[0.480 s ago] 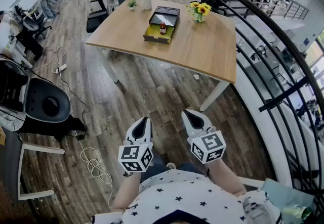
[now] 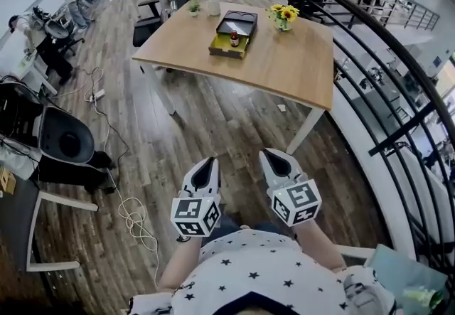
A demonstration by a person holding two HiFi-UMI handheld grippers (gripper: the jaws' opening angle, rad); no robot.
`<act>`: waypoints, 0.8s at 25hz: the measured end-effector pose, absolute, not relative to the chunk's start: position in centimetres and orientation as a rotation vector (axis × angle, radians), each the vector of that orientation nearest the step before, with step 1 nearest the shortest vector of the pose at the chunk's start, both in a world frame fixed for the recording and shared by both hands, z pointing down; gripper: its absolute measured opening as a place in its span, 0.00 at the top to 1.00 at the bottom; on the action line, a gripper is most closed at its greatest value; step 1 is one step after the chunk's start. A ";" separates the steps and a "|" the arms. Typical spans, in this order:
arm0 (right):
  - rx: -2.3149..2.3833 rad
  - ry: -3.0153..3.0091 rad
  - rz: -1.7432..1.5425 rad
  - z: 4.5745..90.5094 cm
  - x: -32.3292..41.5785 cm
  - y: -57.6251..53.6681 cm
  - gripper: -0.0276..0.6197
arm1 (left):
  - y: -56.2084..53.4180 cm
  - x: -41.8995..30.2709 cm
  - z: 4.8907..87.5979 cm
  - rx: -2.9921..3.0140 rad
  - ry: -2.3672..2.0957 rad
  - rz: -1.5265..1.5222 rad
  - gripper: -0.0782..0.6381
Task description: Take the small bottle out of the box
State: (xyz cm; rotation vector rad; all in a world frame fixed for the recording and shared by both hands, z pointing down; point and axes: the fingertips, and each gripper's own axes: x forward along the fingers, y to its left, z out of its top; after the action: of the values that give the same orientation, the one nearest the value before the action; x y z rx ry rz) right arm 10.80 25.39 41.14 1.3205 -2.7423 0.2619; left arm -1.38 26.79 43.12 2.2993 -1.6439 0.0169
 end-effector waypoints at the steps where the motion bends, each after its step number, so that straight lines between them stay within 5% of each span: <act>1: 1.317 -2.744 0.254 41.0 10.8 25.6 0.95 | 27.0 -1.4 43.0 2.301 -1.645 0.015 0.87; 11: 1.329 -2.734 0.246 41.5 10.5 26.6 0.95 | 28.1 -2.3 43.0 2.294 -1.665 -0.015 0.87; 20: 1.295 -2.718 0.257 41.6 10.8 27.2 0.90 | 28.6 -1.7 42.2 2.316 -1.631 -0.014 0.77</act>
State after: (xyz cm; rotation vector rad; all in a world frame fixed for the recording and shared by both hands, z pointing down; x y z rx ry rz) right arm 10.76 27.17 41.64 1.2953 -2.7175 0.2567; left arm -1.65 28.57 42.16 2.3157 -1.6307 -0.0135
